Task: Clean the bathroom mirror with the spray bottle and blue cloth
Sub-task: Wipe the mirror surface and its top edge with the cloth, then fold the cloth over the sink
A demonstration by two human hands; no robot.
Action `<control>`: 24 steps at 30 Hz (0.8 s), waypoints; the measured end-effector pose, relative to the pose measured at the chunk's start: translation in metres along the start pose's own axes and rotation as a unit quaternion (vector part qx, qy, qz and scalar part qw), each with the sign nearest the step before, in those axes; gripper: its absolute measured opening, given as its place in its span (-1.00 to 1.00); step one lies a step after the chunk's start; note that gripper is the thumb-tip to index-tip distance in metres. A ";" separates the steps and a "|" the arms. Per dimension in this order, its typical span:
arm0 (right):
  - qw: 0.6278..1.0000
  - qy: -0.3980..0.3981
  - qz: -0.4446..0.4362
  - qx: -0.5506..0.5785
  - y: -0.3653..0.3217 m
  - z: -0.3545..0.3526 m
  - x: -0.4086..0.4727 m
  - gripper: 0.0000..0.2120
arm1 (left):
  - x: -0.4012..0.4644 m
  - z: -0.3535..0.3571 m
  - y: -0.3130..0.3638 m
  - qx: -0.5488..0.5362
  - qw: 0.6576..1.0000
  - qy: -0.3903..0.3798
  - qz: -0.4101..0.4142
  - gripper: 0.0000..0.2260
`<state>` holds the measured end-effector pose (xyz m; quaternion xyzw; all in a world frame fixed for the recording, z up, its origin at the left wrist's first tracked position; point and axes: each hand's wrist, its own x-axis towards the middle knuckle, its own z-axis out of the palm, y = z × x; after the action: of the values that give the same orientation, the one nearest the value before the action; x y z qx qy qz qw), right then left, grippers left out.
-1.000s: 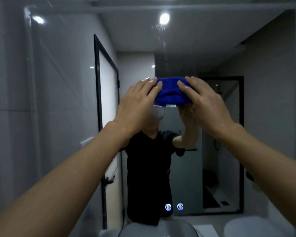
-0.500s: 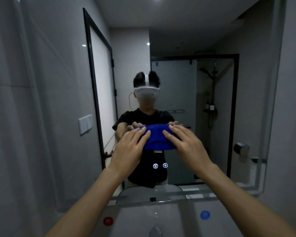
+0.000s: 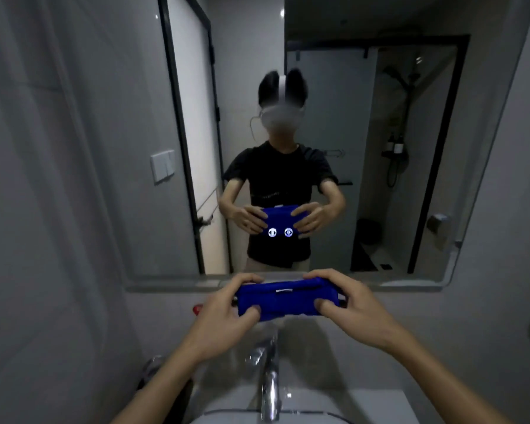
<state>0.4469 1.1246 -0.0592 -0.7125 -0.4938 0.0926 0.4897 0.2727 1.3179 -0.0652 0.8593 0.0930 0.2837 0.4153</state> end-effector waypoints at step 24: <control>0.977 -0.034 0.208 -0.018 0.002 0.092 -0.079 -0.49 | -0.133 0.076 -0.016 -0.397 0.808 -0.173 -0.400 -0.43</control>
<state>0.3520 1.1175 -0.1346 -0.8048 -0.3529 0.2071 0.4299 0.2080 1.2254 -0.1694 0.5411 0.2347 -0.0485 0.8061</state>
